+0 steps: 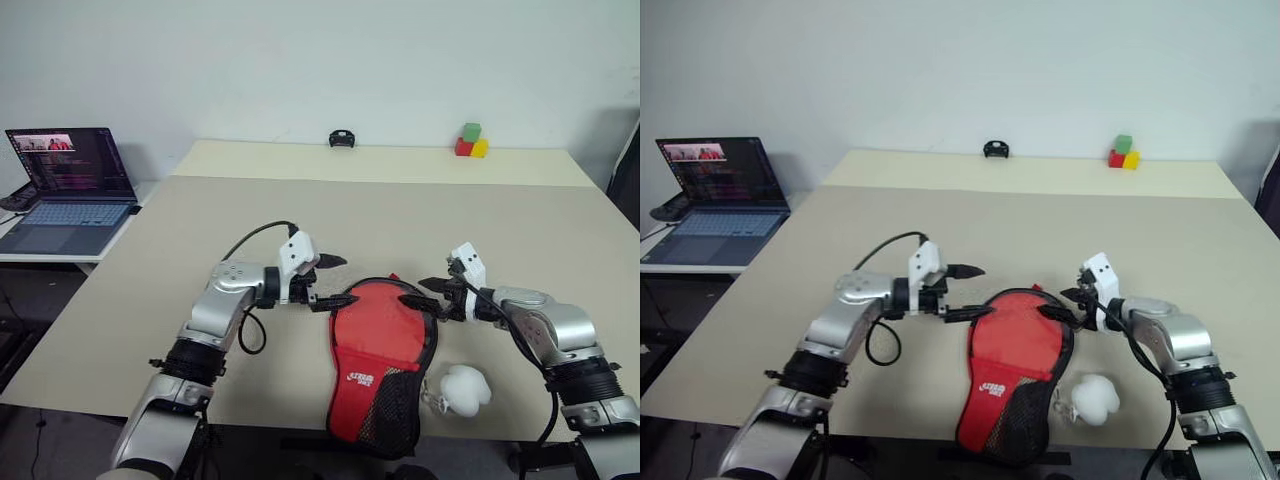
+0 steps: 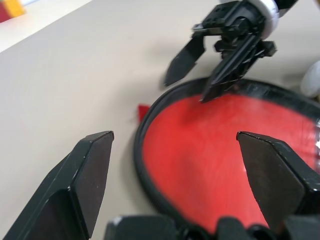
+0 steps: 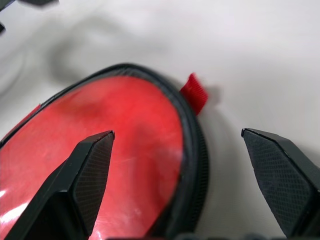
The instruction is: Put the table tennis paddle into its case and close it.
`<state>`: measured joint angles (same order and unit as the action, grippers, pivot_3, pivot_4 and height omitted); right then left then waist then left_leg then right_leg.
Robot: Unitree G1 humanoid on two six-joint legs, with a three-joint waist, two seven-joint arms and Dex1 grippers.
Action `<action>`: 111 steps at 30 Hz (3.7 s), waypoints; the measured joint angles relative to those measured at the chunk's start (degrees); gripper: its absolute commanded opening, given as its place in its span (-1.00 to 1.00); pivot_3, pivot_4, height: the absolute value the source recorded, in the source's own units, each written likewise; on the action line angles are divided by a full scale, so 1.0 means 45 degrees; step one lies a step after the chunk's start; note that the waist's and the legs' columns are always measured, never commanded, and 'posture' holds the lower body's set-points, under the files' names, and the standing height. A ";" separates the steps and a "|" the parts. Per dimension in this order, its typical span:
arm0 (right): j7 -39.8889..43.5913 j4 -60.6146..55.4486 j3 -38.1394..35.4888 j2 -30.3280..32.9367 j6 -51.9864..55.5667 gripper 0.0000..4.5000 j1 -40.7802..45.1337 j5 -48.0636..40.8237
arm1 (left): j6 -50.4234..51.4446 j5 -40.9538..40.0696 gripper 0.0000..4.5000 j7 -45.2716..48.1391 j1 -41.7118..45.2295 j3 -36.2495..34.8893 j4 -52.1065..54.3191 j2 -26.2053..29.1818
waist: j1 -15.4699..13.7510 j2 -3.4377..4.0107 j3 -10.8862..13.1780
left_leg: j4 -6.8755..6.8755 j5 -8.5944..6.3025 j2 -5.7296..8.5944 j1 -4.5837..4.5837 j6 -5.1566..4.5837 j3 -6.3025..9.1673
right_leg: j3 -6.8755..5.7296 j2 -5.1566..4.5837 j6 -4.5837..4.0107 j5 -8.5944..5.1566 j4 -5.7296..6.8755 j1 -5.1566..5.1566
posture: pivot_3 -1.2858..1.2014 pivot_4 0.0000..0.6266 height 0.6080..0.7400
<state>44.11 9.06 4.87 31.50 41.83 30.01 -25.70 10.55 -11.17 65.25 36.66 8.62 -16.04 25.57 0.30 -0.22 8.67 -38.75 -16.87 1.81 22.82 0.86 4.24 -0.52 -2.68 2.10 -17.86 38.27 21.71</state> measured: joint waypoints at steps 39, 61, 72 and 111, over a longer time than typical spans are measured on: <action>0.1316 0.4113 0.1104 -0.2039 -0.2429 -1.00 0.3094 0.3062 | -0.0413 0.0311 0.92 -0.0750 -0.0499 0.0142 0.0223 0.0113 | 0.0361 -0.0008 0.0046 | -0.0026 0.0027 -0.0008 -0.0052 0.0032 -0.0018 | 0.0034 0.0015 -0.0022 -0.0010 0.0165 0.0037 | 0.03 -0.52 1.00; 0.0823 0.4712 0.0671 -0.2573 -0.2956 0.35 0.3522 0.3417 | -0.1072 0.0619 0.92 -0.0744 -0.0277 0.0456 -0.0442 -0.0508 | 0.0341 -0.0008 0.0047 | -0.0028 0.0033 -0.0006 -0.0042 0.0041 -0.0020 | 0.0033 0.0012 -0.0023 -0.0009 0.0168 0.0048 | 0.03 -0.52 1.00; 0.0804 -0.2594 -0.1109 -0.1068 0.1957 0.35 0.0907 0.0352 | -0.2283 0.1212 0.92 -0.0450 0.1163 0.1032 -0.2976 -0.1567 | 0.0261 -0.0014 0.0050 | -0.0035 0.0029 -0.0002 0.0015 0.0035 -0.0010 | 0.0022 0.0009 -0.0023 -0.0009 0.0165 0.0084 | 0.03 -0.52 1.00; 0.0378 -0.8976 -0.2005 0.4216 0.3096 0.98 -0.7118 -0.2184 | -0.5634 0.2517 0.92 -0.0052 0.2303 0.1644 -0.7150 -0.3403 | 0.0154 -0.0110 0.0106 | -0.0034 0.0014 0.0017 -0.0163 -0.0045 -0.0001 | 0.0004 0.0012 -0.0018 -0.0010 0.0166 -0.0102 | 0.03 -0.52 1.00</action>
<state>45.81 -31.33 -4.16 50.47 55.76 -2.02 -35.52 -14.80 0.16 65.02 47.02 16.02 -48.21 10.26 0.99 -0.71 9.15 -38.91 -16.81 1.89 22.08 0.66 4.24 -0.50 -2.63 2.02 -17.90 39.02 21.25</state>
